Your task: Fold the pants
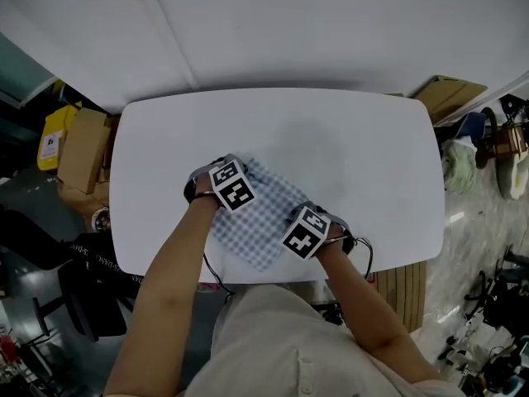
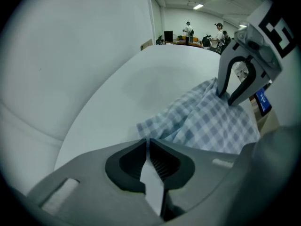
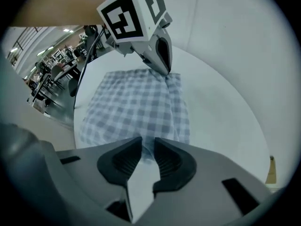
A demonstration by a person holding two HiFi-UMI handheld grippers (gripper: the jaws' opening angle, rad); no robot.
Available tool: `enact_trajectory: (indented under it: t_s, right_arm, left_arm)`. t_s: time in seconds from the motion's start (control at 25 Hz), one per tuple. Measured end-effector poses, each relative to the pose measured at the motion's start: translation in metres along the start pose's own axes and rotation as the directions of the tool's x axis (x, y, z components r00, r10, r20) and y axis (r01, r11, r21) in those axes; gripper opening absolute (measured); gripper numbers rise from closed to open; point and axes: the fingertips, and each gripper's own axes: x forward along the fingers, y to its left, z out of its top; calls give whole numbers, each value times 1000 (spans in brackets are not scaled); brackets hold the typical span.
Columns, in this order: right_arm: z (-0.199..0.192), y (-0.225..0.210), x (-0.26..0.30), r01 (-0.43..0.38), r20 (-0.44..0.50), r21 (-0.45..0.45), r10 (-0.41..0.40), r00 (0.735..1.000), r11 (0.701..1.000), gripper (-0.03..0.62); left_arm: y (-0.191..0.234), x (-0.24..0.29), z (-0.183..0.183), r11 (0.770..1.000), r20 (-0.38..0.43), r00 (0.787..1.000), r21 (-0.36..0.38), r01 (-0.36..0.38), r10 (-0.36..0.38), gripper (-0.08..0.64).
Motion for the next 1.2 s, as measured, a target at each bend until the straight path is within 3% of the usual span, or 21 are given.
enact_trajectory:
  t_s: [0.12,0.2,0.32,0.44,0.6,0.8,0.84,0.92,0.96,1.0,1.08,1.12,1.16,1.2]
  right_arm:
    - [2,-9,8,-2,-15,-18,2,1000,1000,95]
    - [5,-20,10,4,-30,-87,-7,1000,996,94]
    - [15,-39,12,4,-54,-261,-19,998,965,94]
    - [30,-61,16,-16,-74,-432,-17,997,902,94]
    - [49,-77,21,-62,-119,-599,-12,993,799,94]
    - [50,-74,23,-100,-151,-639,3,989,763,94]
    - [49,-74,22,-100,-145,-640,8,989,762,95]
    - [49,-74,21,-96,-122,-617,25,992,781,97]
    - [49,-75,20,-94,-104,-589,40,994,803,98]
    - [51,-77,18,-91,-79,-549,57,995,831,100]
    - [54,-82,9,-79,8,-423,91,996,903,106]
    - [55,-87,3,-72,68,-334,100,993,940,106]
    - [55,-92,-5,-66,131,-235,98,986,970,106]
    - [54,-97,-13,-62,186,-140,88,979,988,104]
  left_arm:
    - [3,6,-8,998,0,1000,-64,0,0,28]
    - [8,7,-15,987,-10,1000,-160,7,-8,26]
    - [11,0,-33,939,-25,999,-344,14,-24,26]
    - [2,-9,-55,877,-27,999,-480,23,-41,25]
    - [-11,-16,-73,840,-17,999,-543,22,-37,23]
    - [2,-14,-78,853,-14,1000,-522,-22,17,25]
    - [4,-12,-78,846,-12,1000,-532,-20,16,23]
    - [12,-10,-77,805,14,1000,-593,-2,13,23]
    - [18,-10,-77,766,40,999,-643,9,22,23]
    - [25,-11,-77,711,72,996,-703,20,43,23]
    - [41,-17,-82,581,124,987,-813,40,106,20]
    - [47,-21,-86,534,135,982,-844,44,134,20]
    - [49,-26,-89,518,137,979,-855,39,152,20]
    - [48,-30,-91,531,132,978,-847,26,163,20]
